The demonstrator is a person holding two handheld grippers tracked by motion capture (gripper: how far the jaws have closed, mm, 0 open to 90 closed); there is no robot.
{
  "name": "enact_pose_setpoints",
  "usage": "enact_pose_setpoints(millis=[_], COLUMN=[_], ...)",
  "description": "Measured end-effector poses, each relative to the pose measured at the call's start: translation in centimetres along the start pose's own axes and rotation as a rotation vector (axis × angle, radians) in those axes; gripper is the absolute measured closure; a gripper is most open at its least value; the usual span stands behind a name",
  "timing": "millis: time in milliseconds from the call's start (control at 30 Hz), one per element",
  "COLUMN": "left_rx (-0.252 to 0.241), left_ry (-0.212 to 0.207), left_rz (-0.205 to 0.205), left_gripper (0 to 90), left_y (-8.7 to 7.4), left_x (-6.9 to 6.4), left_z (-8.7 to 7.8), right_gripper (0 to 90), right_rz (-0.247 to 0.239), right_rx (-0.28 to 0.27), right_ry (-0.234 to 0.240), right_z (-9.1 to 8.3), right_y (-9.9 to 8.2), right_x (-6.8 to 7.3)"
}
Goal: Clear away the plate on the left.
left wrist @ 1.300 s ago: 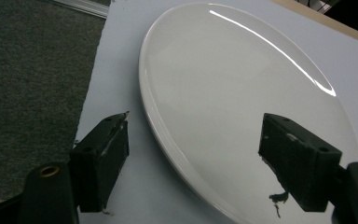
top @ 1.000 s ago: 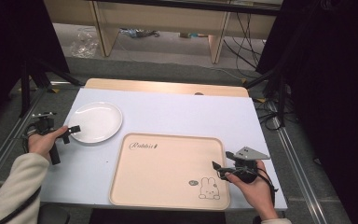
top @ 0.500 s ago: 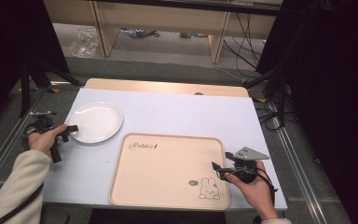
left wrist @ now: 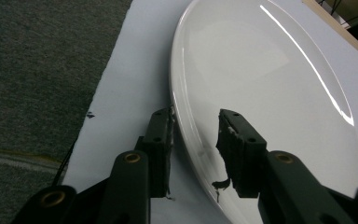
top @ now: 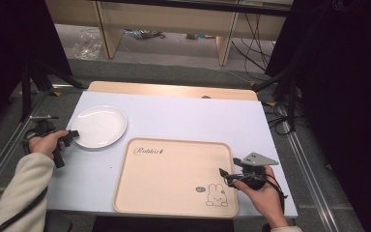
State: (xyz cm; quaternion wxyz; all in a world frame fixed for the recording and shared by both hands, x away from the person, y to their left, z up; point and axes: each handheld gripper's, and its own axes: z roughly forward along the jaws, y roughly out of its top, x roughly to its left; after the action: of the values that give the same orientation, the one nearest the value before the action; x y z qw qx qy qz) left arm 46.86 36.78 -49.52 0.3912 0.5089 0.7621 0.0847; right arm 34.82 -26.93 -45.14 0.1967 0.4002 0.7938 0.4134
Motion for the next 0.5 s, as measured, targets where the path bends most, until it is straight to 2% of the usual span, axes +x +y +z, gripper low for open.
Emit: enact_pose_setpoints(millis=[100, 267, 300, 367, 400, 433, 467, 500], left_rx=[0.007, 0.015, 0.005, -0.013, 0.001, 0.001, -0.002, 0.004], left_ry=[0.019, 0.024, 0.021, -0.009, -0.024, -0.024, -0.053, -0.061], left_rz=[-0.009, -0.022, -0.038, -0.055, -0.086, -0.086, -0.117, -0.124], left_gripper=[69.3, 71.1, 71.1, 71.9, 73.3, 74.0, 75.0, 75.7], left_y=[0.1, 0.2, 0.2, 0.2, 0.2, 0.2, 0.1, 0.1], left_x=[-0.2, -0.2, -0.3, -0.1, 0.1, 0.1, 0.5, 0.8], left_z=[0.1, 0.2, 0.3, 0.4, 0.3, 0.3, 0.3, 0.2], right_gripper=[31.3, 31.3, 31.3, 31.2, 31.2, 31.2, 31.2, 31.2], right_rz=[0.001, 0.0, 0.0, 0.001, 0.0, 0.003, 0.01, 0.009], right_rx=[0.001, 0.0, 0.0, -0.003, -0.003, -0.003, -0.002, 0.0], right_ry=[0.0, -0.001, -0.001, -0.003, -0.003, -0.002, 0.001, 0.002], right_z=[0.0, 0.0, 0.0, 0.0, 0.0, 0.0, -0.1, -0.1], right_y=[0.0, 0.0, 0.0, 0.0, 0.0, 0.0, 0.0, 0.0], right_x=[0.0, 0.0, 0.0, 0.0, 0.0, 0.0, 0.0, 0.0])
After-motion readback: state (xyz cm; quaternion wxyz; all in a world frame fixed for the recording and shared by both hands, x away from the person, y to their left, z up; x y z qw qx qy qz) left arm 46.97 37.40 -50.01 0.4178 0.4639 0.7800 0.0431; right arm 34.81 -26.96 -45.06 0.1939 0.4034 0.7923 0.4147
